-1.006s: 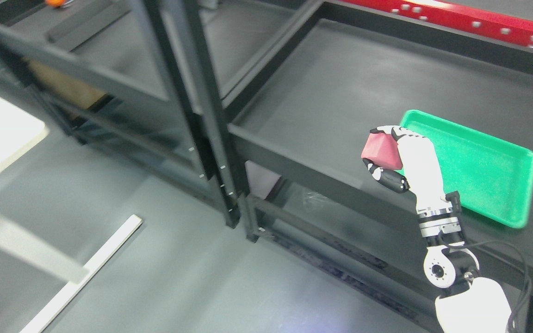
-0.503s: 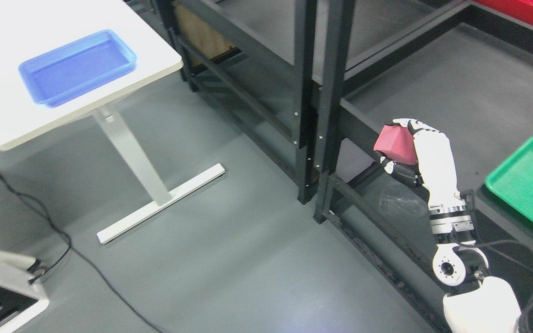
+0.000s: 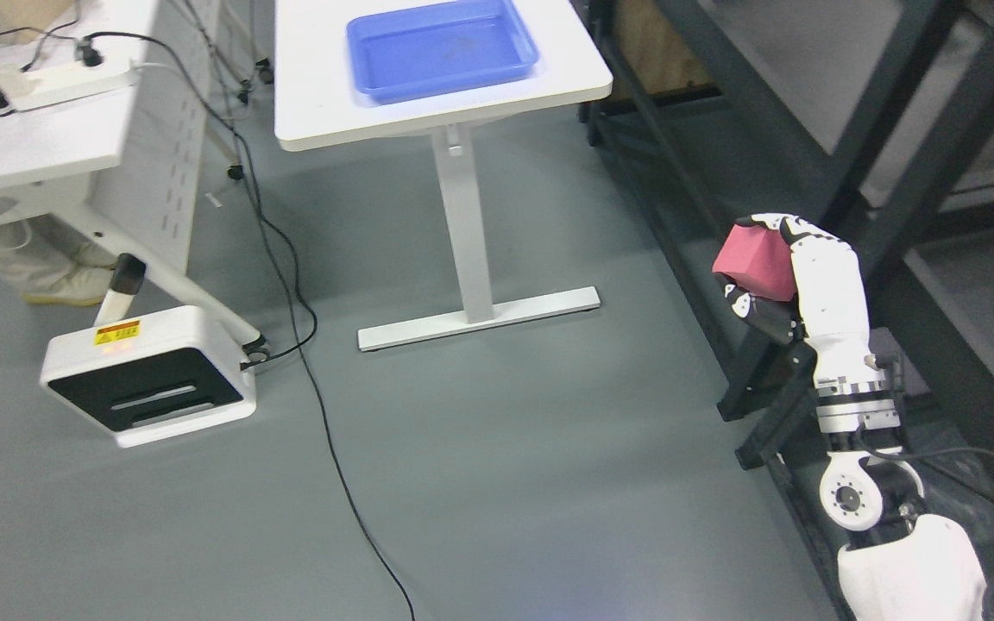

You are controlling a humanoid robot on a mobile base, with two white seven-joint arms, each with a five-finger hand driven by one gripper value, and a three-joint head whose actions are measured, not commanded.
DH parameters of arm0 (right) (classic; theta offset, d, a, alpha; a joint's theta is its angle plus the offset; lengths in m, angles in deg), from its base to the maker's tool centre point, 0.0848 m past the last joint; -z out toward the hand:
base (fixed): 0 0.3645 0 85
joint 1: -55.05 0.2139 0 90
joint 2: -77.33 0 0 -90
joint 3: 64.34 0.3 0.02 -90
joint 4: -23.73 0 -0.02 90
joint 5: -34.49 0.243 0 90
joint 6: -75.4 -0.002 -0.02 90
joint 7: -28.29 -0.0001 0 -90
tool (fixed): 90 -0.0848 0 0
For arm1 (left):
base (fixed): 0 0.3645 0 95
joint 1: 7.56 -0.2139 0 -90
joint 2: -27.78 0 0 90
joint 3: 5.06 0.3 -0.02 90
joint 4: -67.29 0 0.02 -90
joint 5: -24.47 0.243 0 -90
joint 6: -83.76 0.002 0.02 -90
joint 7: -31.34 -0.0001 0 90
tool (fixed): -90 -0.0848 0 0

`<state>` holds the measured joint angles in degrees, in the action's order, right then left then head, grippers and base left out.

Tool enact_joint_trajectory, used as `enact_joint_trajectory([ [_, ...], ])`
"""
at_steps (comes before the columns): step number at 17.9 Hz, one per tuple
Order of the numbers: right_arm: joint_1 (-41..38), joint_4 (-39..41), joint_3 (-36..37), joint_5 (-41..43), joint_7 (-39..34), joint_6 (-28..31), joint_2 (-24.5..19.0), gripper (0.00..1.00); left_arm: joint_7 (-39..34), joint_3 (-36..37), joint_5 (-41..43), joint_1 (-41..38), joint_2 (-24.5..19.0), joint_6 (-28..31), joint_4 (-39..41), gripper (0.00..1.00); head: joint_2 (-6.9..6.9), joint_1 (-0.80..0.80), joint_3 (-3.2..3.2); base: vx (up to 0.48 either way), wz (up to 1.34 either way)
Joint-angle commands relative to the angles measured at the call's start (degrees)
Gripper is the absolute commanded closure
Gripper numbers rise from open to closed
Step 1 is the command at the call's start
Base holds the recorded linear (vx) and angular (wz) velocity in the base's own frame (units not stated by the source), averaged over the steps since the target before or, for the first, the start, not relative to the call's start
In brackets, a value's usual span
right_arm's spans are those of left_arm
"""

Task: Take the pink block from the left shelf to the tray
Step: 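Turn and drive toward the blue tray holding the block in the right hand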

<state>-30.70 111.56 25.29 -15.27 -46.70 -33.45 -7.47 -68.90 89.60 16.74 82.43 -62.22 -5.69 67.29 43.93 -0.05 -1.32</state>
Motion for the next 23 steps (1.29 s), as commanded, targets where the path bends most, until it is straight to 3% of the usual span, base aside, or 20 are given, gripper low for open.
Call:
enact_joint_trajectory([
  [1,-0.5,0.1,0.7,2.2,0.8,-2.4,0.8,0.96,0.0,0.0,0.0,1.7,-1.0,0.0,1.0,0.00,0.00,0.00,0.00,0.085,0.83],
  [10,-0.9,1.1,0.9,2.4,0.8,-5.1,0.5,0.97,0.0,0.0,0.0,1.7,-1.0,0.0,1.0,0.00,0.00,0.00,0.00,0.150,0.43],
  [23,-2.0,1.1,-1.1,2.4,0.8,-7.6,-0.6,0.98,0.0,0.0,0.0,1.8,-1.0,0.0,1.0,0.00,0.01,0.00,0.00,0.206,0.00],
])
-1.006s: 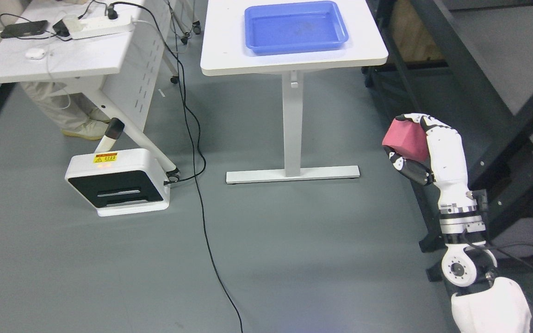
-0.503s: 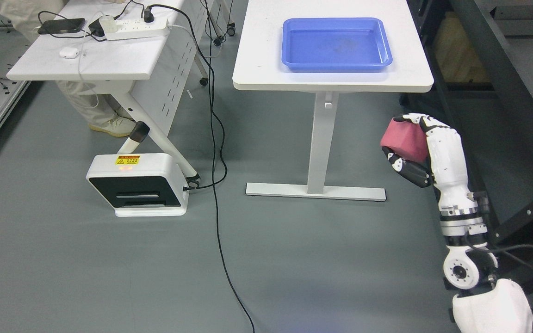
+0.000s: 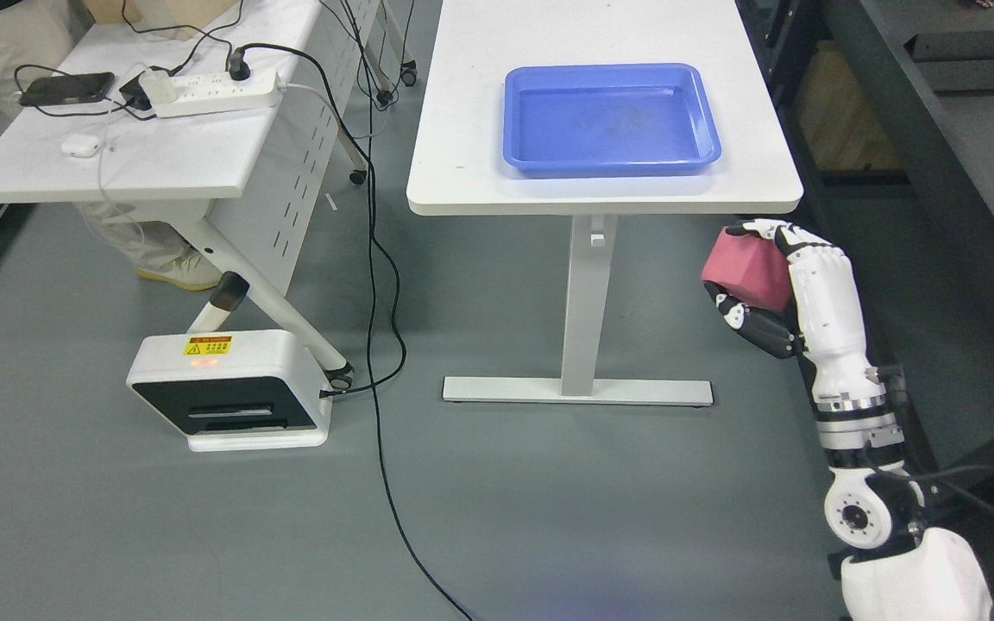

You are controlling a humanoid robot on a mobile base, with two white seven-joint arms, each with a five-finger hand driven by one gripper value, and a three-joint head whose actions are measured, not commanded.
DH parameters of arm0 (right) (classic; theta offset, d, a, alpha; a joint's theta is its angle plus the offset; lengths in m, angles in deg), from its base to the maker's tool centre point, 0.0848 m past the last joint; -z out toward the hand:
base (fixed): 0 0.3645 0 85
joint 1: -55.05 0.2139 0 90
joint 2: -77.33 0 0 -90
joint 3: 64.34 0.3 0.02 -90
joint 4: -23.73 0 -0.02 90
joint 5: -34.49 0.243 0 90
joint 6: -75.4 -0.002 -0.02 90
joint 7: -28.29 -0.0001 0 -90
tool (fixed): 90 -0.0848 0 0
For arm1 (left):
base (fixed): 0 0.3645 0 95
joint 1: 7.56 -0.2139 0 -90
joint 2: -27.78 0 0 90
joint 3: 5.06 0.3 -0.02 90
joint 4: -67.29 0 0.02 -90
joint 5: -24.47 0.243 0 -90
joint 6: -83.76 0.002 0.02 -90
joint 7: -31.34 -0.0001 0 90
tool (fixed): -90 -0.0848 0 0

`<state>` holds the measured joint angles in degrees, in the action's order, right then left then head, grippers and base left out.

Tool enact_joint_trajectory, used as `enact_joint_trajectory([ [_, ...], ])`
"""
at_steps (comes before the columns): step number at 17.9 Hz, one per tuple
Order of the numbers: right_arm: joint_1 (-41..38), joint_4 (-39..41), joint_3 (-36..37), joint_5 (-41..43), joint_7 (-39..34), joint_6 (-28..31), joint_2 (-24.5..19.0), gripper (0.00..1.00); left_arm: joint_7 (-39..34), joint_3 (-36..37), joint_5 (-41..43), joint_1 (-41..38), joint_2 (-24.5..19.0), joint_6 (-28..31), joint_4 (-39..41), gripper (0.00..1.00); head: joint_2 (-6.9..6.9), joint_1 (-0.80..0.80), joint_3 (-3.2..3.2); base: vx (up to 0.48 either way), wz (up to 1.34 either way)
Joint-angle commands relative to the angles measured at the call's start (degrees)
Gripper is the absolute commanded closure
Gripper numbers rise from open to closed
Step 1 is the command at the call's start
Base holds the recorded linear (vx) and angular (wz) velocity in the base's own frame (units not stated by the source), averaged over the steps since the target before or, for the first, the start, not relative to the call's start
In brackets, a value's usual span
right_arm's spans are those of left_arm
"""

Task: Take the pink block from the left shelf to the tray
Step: 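Turn and drive toward the blue tray holding the block in the right hand, then lower the pink block into the blue tray with the right hand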

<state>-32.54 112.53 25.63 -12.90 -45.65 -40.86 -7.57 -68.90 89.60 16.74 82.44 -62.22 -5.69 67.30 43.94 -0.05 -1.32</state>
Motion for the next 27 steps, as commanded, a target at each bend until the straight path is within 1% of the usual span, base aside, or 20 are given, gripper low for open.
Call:
enact_joint_trajectory([
  [1,-0.1,0.2,-1.6,0.0,-0.2,-0.2,-0.5,0.98,0.0,0.0,0.0,1.7,-1.0,0.0,1.0,0.00,0.00,0.00,0.00,0.203,-0.08],
  [11,0.3,0.2,-5.7,-0.9,-2.5,-0.2,-0.2,0.98,0.0,0.0,0.0,1.7,-1.0,0.0,1.0,0.00,0.00,0.00,0.00,0.208,-0.03],
  [15,0.8,0.2,-7.3,-4.8,-2.9,-0.2,-0.2,0.98,0.0,0.0,0.0,1.7,-1.0,0.0,1.0,0.00,0.00,0.00,0.00,0.242,0.06],
  [24,0.9,0.6,-8.8,-5.0,-5.1,-0.8,-0.3,0.97,0.0,0.0,0.0,1.7,-1.0,0.0,1.0,0.00,0.00,0.00,0.00,0.251,0.04],
  [27,0.6,1.2,-9.2,-5.0,-5.2,-3.8,-0.3,0.97,0.0,0.0,0.0,1.7,-1.0,0.0,1.0,0.00,0.00,0.00,0.00,0.207,-0.06],
])
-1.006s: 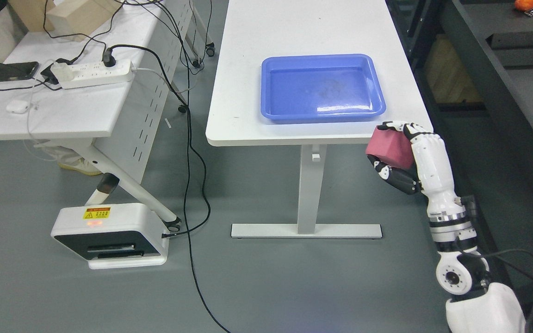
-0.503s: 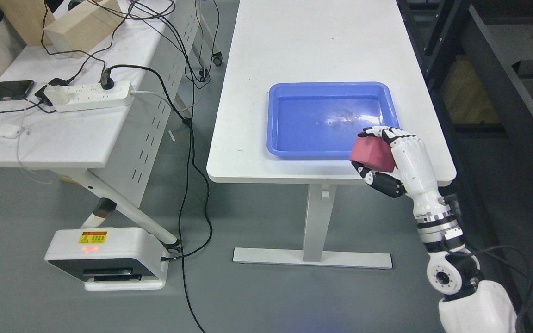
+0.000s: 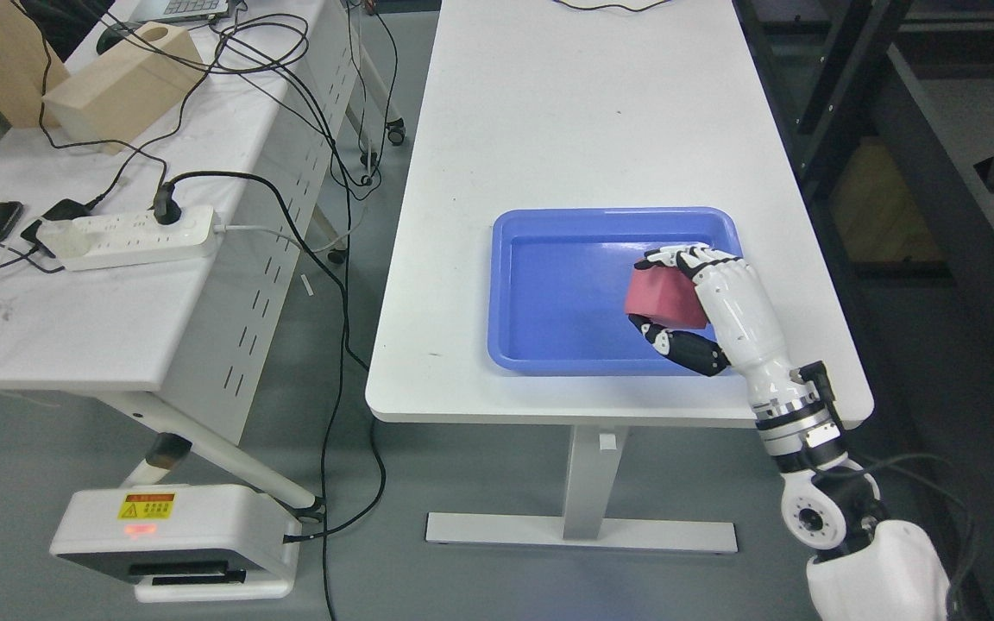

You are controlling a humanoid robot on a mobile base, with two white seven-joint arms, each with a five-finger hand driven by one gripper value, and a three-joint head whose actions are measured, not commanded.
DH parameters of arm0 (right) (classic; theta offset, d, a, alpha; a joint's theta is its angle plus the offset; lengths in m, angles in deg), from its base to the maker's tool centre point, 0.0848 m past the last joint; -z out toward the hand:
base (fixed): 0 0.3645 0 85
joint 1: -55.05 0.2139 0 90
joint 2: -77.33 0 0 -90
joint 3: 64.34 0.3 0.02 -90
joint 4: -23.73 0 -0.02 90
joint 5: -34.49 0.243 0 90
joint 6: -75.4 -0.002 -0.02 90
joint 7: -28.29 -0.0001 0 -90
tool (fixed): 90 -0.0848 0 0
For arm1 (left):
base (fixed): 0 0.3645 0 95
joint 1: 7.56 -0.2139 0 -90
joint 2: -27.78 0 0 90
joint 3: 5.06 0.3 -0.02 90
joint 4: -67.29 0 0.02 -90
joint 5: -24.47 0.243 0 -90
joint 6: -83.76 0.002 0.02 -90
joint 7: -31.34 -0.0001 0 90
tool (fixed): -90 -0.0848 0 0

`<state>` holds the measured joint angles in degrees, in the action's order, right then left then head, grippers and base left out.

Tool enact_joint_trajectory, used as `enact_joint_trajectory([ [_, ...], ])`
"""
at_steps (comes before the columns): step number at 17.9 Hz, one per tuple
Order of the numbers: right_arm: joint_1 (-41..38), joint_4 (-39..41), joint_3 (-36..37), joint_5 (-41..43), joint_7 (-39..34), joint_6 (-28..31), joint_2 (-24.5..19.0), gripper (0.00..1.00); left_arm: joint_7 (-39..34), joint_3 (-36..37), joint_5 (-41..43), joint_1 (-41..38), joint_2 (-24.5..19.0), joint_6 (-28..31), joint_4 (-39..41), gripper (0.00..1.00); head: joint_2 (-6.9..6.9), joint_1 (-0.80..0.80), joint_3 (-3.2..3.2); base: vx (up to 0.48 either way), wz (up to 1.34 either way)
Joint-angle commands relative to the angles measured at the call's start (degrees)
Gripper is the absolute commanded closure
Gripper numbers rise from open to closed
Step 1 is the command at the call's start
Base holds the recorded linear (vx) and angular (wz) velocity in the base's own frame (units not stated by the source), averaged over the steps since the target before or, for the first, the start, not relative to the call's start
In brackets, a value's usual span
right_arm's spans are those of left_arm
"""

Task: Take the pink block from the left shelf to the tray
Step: 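Lower the pink block into the blue tray with the right hand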

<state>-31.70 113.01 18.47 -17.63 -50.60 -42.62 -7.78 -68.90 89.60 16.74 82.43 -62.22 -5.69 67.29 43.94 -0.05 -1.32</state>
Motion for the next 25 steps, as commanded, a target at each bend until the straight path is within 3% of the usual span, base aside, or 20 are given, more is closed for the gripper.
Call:
enact_joint_trajectory([
  [1,-0.3,0.8,-2.6,-0.4,-0.8,-2.1,-0.1,0.97,0.0,0.0,0.0,1.7,-1.0,0.0,1.0,0.00,0.00,0.00,0.00,0.180,-0.05],
  [9,-1.0,0.6,-5.7,-6.5,-6.4,-1.7,-2.7,0.96,0.0,0.0,0.0,1.7,-1.0,0.0,1.0,0.00,0.00,0.00,0.00,0.149,-0.04],
  [25,-0.4,0.5,-5.3,-6.2,-8.1,2.3,-3.9,0.89,0.0,0.0,0.0,1.7,-1.0,0.0,1.0,0.00,0.00,0.00,0.00,0.043,0.00],
])
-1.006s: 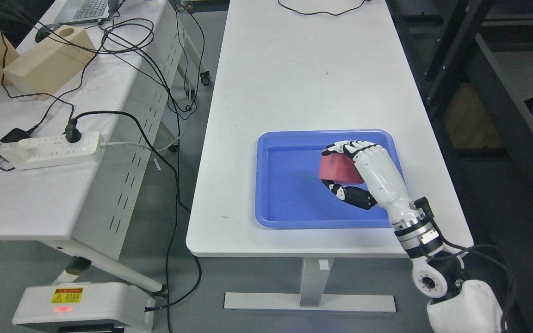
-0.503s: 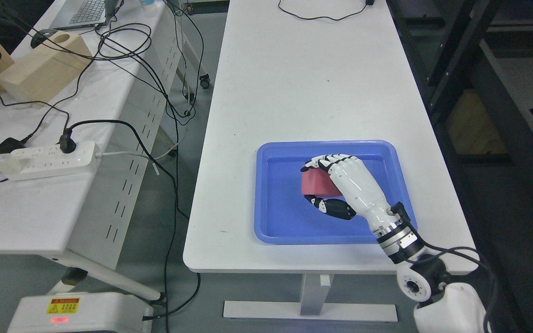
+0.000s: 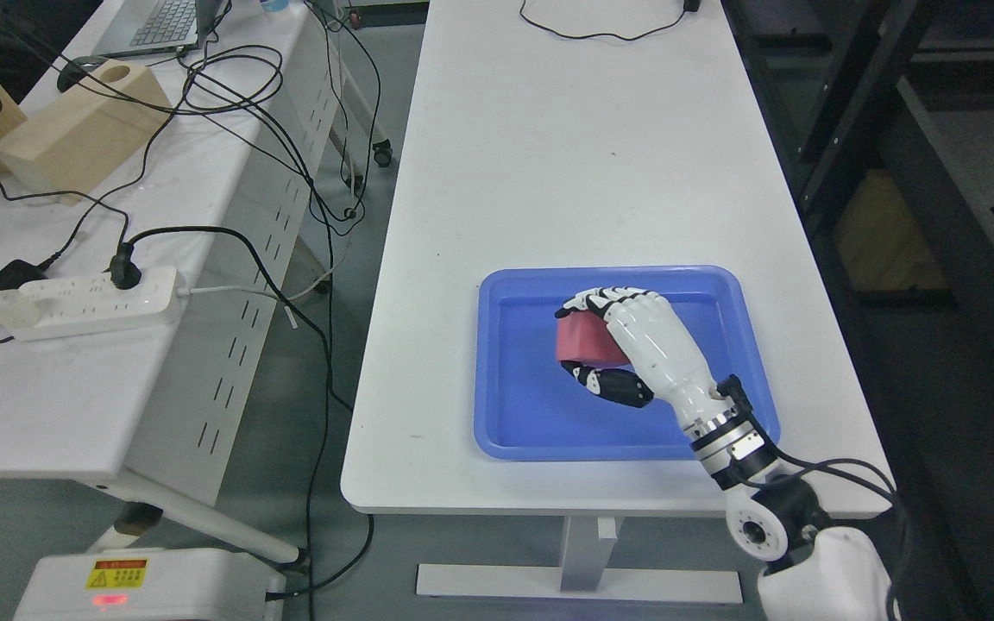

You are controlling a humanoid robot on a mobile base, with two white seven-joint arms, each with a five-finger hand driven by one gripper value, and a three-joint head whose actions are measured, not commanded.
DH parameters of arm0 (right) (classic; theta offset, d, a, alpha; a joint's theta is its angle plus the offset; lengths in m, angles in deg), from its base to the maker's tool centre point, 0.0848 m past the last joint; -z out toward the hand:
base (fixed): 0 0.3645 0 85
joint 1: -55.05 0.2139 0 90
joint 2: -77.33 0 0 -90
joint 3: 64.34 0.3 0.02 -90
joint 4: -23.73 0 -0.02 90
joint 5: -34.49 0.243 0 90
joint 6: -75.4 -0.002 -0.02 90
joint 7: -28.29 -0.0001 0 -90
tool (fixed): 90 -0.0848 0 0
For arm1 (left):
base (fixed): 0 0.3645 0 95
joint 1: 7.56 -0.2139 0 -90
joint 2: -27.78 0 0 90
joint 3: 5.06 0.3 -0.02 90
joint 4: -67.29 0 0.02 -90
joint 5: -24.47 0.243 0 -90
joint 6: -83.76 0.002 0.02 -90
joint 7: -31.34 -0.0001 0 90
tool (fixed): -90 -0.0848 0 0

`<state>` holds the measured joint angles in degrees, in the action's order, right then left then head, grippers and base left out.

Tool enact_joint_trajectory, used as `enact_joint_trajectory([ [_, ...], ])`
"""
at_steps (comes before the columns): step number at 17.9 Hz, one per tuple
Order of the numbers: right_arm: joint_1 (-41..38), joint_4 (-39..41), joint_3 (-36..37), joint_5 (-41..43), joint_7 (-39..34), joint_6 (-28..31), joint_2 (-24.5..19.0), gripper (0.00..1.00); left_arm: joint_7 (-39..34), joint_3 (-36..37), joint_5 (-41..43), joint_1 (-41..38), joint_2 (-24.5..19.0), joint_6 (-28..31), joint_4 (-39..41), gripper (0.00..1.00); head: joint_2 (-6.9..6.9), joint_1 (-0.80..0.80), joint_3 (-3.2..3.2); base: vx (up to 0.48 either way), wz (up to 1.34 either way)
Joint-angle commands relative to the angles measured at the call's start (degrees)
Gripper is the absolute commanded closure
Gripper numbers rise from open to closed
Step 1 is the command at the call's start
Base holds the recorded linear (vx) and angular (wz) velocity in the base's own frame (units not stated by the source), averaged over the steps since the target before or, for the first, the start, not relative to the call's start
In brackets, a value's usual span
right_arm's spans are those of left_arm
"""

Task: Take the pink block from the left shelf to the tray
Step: 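Lower the pink block into the blue tray with the right hand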

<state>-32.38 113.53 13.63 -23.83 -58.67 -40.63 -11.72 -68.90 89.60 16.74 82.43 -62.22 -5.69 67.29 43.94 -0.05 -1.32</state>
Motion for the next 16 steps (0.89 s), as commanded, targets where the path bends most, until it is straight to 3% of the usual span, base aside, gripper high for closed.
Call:
enact_joint_trajectory([
  [1,0.2,0.0,-0.5,0.0,0.0,0.4,0.1,0.86,0.0,0.0,0.0,1.7,-1.0,0.0,1.0,0.00,0.00,0.00,0.00,0.000,0.00],
  [3,0.2,-0.1,-0.5,0.0,0.0,1.5,0.1,0.74,0.0,0.0,0.0,1.7,-1.0,0.0,1.0,0.00,0.00,0.00,0.00,0.000,0.00],
  [6,0.2,-0.2,-0.4,-0.1,0.0,2.0,0.1,0.65,0.0,0.0,0.0,1.7,-1.0,0.0,1.0,0.00,0.00,0.00,0.00,0.000,0.00],
  [16,0.2,-2.3,-0.2,-0.3,0.0,2.7,0.1,0.46,0.0,0.0,0.0,1.8,-1.0,0.0,1.0,0.00,0.00,0.00,0.00,0.000,0.00],
])
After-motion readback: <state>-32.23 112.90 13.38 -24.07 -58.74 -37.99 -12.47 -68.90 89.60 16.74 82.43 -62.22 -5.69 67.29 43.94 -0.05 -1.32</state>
